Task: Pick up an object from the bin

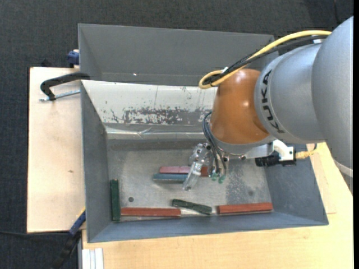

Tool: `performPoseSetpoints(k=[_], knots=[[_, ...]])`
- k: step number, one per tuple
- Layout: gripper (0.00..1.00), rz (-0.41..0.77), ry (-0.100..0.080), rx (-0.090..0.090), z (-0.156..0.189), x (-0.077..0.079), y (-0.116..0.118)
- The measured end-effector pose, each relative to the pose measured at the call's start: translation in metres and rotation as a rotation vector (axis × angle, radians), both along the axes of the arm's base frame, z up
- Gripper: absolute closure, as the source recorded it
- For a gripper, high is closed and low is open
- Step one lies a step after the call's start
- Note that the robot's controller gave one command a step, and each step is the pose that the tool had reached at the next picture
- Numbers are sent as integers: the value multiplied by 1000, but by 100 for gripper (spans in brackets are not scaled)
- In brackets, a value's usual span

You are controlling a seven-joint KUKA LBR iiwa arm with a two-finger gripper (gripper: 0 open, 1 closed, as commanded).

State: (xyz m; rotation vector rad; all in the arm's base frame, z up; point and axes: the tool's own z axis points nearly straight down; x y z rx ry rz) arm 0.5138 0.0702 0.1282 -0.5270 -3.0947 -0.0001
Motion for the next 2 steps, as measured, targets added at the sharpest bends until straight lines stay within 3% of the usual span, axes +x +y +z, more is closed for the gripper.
performPoseSetpoints(k=[1,2], knots=[[100,-1,9,-1,24,-4,-3],[100,-9,-4,0,97,9,-10]])
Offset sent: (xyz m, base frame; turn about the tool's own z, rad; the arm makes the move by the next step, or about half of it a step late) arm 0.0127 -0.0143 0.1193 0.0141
